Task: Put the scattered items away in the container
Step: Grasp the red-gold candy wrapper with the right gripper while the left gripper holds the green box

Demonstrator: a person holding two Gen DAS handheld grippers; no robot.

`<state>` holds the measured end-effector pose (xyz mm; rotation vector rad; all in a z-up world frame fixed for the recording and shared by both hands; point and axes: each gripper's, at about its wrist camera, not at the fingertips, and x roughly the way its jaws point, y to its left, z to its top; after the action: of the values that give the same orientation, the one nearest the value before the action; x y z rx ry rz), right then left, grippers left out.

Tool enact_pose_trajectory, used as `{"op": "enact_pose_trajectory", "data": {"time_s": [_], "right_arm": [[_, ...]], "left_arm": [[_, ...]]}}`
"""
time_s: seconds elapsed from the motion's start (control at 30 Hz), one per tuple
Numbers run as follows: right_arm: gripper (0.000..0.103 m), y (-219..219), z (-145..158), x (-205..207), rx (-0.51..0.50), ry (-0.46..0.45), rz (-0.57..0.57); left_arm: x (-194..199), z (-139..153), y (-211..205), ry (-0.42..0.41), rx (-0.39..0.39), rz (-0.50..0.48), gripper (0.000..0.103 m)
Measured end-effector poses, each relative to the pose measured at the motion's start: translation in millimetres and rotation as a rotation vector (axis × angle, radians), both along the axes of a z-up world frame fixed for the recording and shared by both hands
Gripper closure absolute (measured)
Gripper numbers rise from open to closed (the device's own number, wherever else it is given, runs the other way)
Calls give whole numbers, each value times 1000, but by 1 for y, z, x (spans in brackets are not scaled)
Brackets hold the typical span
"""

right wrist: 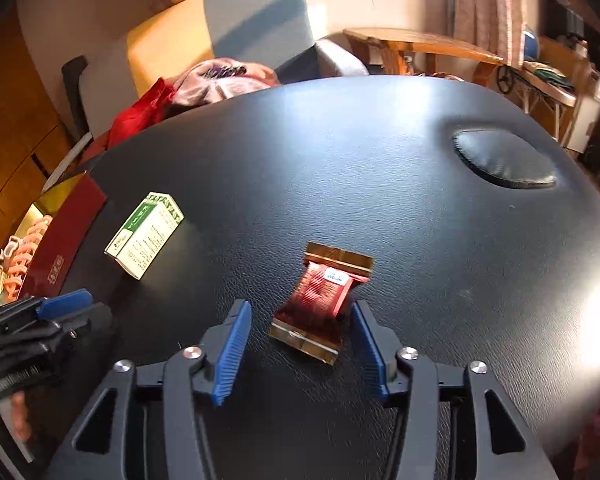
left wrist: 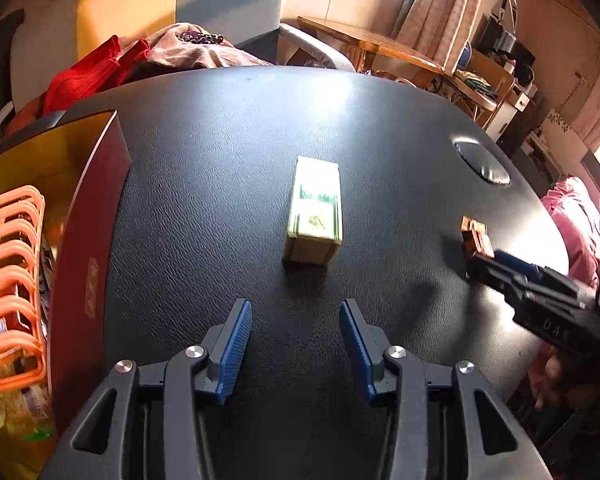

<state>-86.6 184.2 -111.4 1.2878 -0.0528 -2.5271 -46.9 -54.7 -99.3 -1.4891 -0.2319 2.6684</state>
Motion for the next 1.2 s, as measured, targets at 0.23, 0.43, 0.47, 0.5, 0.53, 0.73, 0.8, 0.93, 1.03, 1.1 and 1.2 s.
{"op": "enact_pose_trajectory", "data": {"time_s": [0.23, 0.43, 0.47, 0.5, 0.53, 0.73, 0.8, 0.93, 1.03, 1.1, 1.2], "right_arm": [[48, 15, 8, 6, -16, 6, -77], [41, 20, 9, 5, -51, -6, -103], [41, 20, 9, 4, -52, -7, -105], [41, 20, 8, 4, -53, -9, -106], [41, 20, 7, 4, -52, -9, -109], [41, 28, 5, 5, -82, -5, -131], [41, 28, 4, 3, -81, -13, -131], [41, 24, 2, -2, -57, -16, -143], [49, 16, 1, -8, -29, -18, -136], [49, 8, 1, -12, -20, -24, -124], [67, -3, 1, -16, 2, -25, -99]], "left_arm": [[-41, 17, 9, 16, -49, -70, 52], [-66, 11, 18, -20, -103, -118, 52], [-70, 9, 19, -28, -106, -118, 52], [-73, 6, 20, -36, -109, -117, 52], [-76, 3, 20, -44, -112, -117, 52], [-90, -9, 26, -76, -132, -108, 52], [-88, -13, 26, -67, -139, -103, 52], [-83, -14, 25, -38, -147, -103, 55], [-83, -13, 20, -38, -132, -83, 64], [-83, -12, 15, -41, -119, -69, 72], [-81, -11, 11, -46, -93, -57, 72]]}}
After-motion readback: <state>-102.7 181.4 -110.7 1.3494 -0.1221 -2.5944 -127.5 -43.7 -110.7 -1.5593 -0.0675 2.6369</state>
